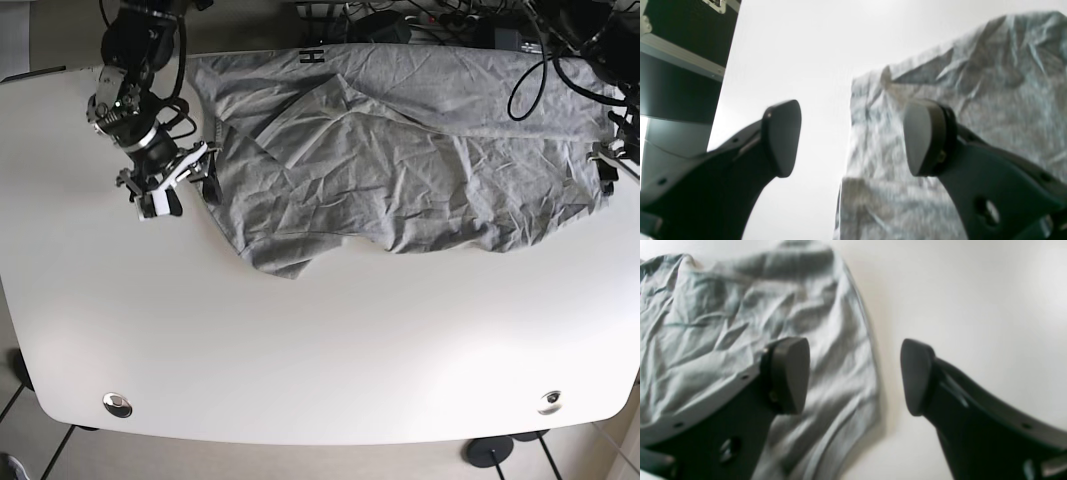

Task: Fold the T-shirt properly
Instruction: 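Grasp the shirt hem with the right gripper and fold it toward the collar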

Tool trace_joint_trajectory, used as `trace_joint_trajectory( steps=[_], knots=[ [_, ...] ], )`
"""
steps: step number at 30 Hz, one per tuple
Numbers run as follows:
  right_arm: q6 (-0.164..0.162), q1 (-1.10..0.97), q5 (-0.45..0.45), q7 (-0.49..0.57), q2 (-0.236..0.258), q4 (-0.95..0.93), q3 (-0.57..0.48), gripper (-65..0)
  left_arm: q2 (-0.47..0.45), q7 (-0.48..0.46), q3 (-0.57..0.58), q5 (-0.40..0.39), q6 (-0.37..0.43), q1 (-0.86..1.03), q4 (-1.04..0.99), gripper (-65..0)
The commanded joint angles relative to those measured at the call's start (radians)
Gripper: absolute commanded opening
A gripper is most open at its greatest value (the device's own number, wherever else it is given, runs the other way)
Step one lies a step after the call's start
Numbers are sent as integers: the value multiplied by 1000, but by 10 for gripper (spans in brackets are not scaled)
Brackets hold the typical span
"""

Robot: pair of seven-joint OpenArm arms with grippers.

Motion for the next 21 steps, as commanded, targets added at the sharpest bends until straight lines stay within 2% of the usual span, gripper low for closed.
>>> trace_joint_trajectory(
  steps=[1, 3, 9, 10, 13, 14, 16, 17, 20, 21],
  knots=[
    [-2, 98, -46, 18, 12, -52, 7, -241, -28, -23, 10, 32, 6, -75, -20, -204],
    [-2, 203, -89, 18, 12, -152, 7, -241, -28, -23, 23, 75, 6, -141, -66, -204],
    [0, 397, -152, 26, 13, -424, 5, -241, -28, -23, 23, 124, 6, -253, -167, -204],
    [0, 410, -150, 27, 12, -453, 5, -241, -28, -23, 24, 124, 6, -255, -178, -204],
    [-6, 422, -147, 87, 12, -516, -99, -241, -29, -31, 78, 115, 6, -252, -190, -204],
    [-8, 419, -147, 106, 12, -528, -131, -241, -28, -58, 96, 115, 6, -247, -190, -204],
    [-8, 419, -146, 109, 7, -551, -145, -241, -26, -100, 113, 115, 6, -232, -190, -204],
    [-8, 419, -146, 110, -10, -568, -144, -243, -26, -108, 122, 115, 6, -221, -190, -204],
    [-8, 419, -146, 139, -14, -608, -147, -244, -26, -108, 124, 115, 6, -220, -191, -204],
    [-8, 414, -147, 155, -14, -626, -147, -273, -26, -108, 119, 115, 6, -220, -191, -204]
  ],
)
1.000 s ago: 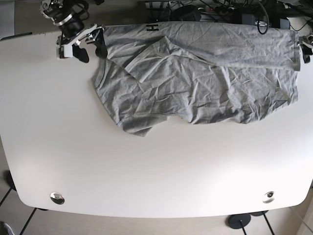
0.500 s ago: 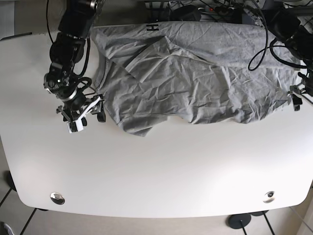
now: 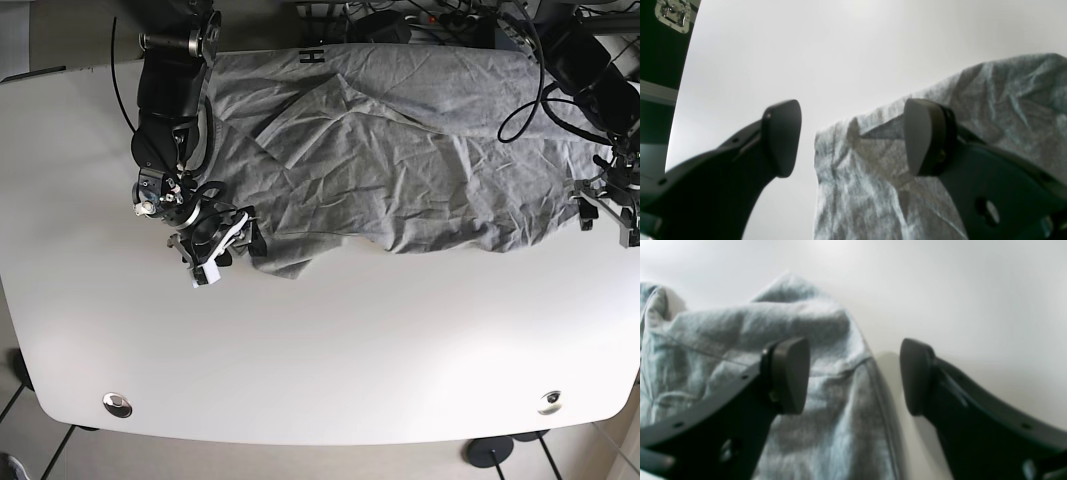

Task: Fold the T-shirt properly
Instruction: 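Grasp the shirt hem with the right gripper and fold it toward the collar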

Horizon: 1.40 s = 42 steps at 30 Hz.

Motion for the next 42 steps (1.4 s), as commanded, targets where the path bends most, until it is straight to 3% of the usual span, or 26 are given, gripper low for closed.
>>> trace_joint_trajectory(
  steps=[1, 3, 5, 6, 9, 11, 22, 26, 35, 38, 42],
  knots=[
    [-1, 8, 2, 5, -2, -13, -3, -309, -23, -28, -7, -13, 2, -19, 15, -204],
    [-1, 6, 2, 5, -2, -20, -3, -468, -23, -28, -8, -11, 2, -22, 13, -200],
    [-1, 6, 2, 5, -2, -20, -3, -591, -23, -28, -4, -13, 2, -23, 12, -194],
    [-1, 6, 2, 5, -2, -20, -3, -621, -23, -28, -1, -15, 2, -23, -3, -176],
    [-1, 6, 2, 5, -2, -19, -3, -631, -25, -29, 1, -16, 9, -43, -59, -71],
    [-1, 8, 1, 5, -2, -19, -1, -631, -25, -29, 1, -16, 38, -58, -111, -38],
    [-1, 8, 2, 24, 0, -17, 2, -631, -63, -29, -8, -16, 34, -60, -226, -39],
    [-1, 5, 2, 33, 0, -17, 4, -631, -81, -91, -41, -11, 35, -52, -234, -39],
    [-1, 5, 2, 34, 1, -17, 4, -631, -109, -92, -28, -18, 2, -45, -364, -43],
    [-1, 5, 2, 34, 1, -17, 4, -631, -94, -92, -28, -18, 2, -48, -367, -169],
    [-1, 5, 2, 34, 1, -2, 4, -631, -83, -94, -28, -13, 2, -81, -369, -482]
  ],
)
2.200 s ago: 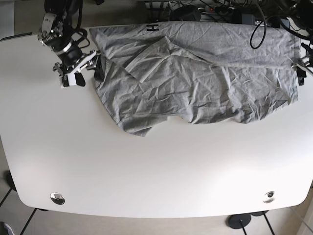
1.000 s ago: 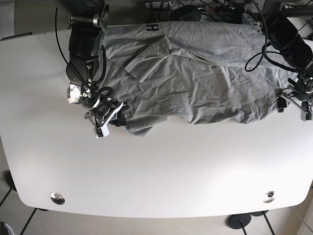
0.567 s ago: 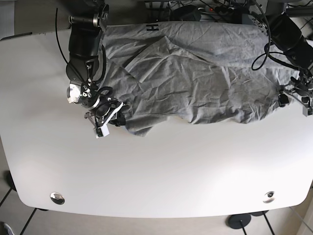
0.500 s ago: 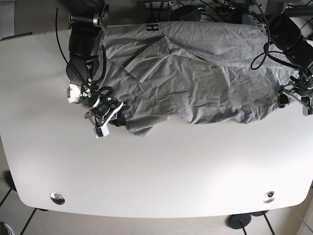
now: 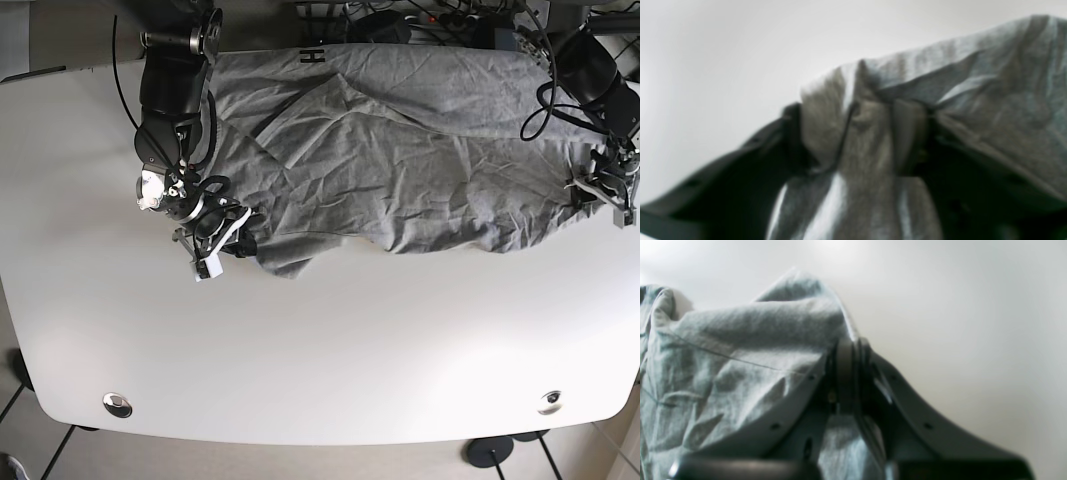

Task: Fold the T-shirt properly
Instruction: 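Grasp the shirt hem with the right gripper and fold it toward the collar, then hold the folded edge with both grippers and fold it over again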

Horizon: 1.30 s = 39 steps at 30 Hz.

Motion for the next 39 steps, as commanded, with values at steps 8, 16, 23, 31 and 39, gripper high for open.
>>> trace_joint_trajectory(
  steps=[8, 16, 23, 31, 39],
  knots=[
    [-2, -18, -3, -6, 3, 147, 0, -633, -20, -9, -6, -102, -1, -12, 136, -650],
    [-2, -133, -2, -215, -30, 561, 10, -633, -20, -9, -6, -302, -1, 130, 246, -650],
    [3, -312, -2, -412, -82, 908, 34, -633, -25, -11, -8, -366, -1, 209, 246, -650],
    [1, -593, 158, -416, -113, 933, 125, -633, -57, -9, -49, -449, -1, 321, 246, -650],
    [1, -674, 161, -387, -94, 896, 135, -612, -84, -9, -45, -448, -1, 416, 246, -650]
  ],
)
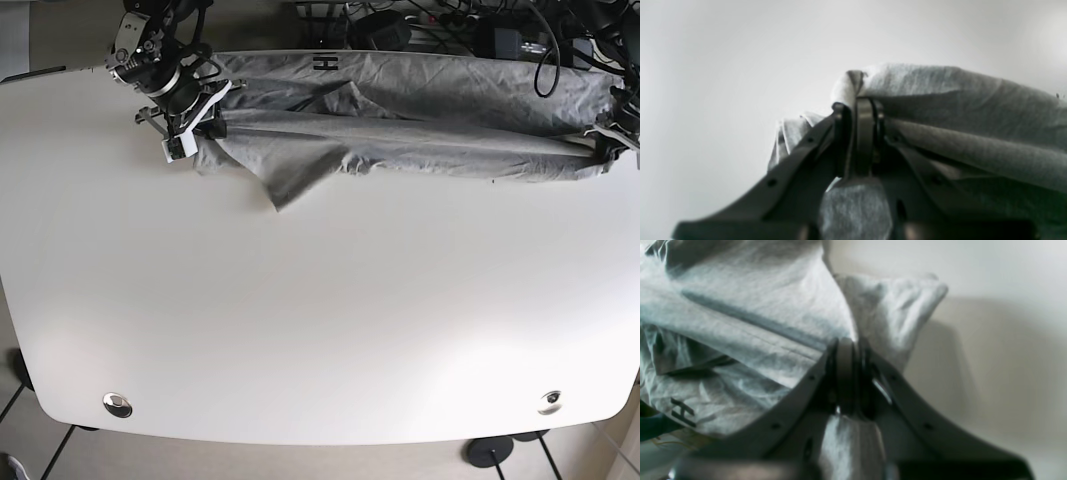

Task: Fold the T-shirt properly
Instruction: 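Hold the folded edge with both grippers and fold it over again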

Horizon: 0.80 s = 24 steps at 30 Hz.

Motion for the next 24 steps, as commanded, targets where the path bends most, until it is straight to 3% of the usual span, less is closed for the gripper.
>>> trace_joint_trajectory(
  steps=[1, 5, 6, 7, 8, 10, 13, 16, 20, 24],
  knots=[
    [-4, -19, 10, 41, 17, 13, 4, -575, -33, -24, -5, -8, 3, 17, 23, -621],
    [-4, -58, 15, 86, 20, 18, 4, -277, -33, -24, -11, -8, 3, 23, 23, -258],
    [0, -72, 16, 99, 20, 20, 3, -198, -33, -24, -11, -11, 3, 29, 24, -193],
    [0, -81, 16, 113, 17, 21, 0, -135, -33, -24, -12, -16, 3, 32, 42, -171],
    [2, -87, 16, 135, 13, 36, -2, -89, -31, -24, -14, -16, 3, 35, 107, -192],
    [3, -84, 61, 161, 18, 44, -5, -95, -25, -24, -15, -39, 3, 67, 230, -233],
    [-4, -26, 167, 158, 56, 36, -5, -95, -30, -24, -8, -114, 3, 64, 240, -237],
    [-4, 79, 153, 135, 64, -11, -6, -95, -30, -24, 35, -114, 3, 18, 193, -237],
    [0, 218, 141, 75, 67, -139, -11, -95, -42, -26, 87, -77, 3, -45, 50, -239],
    [-4, 274, 142, 81, 81, -274, -123, -95, -37, -24, 89, -11, 3, -95, -14, -247]
  ],
)
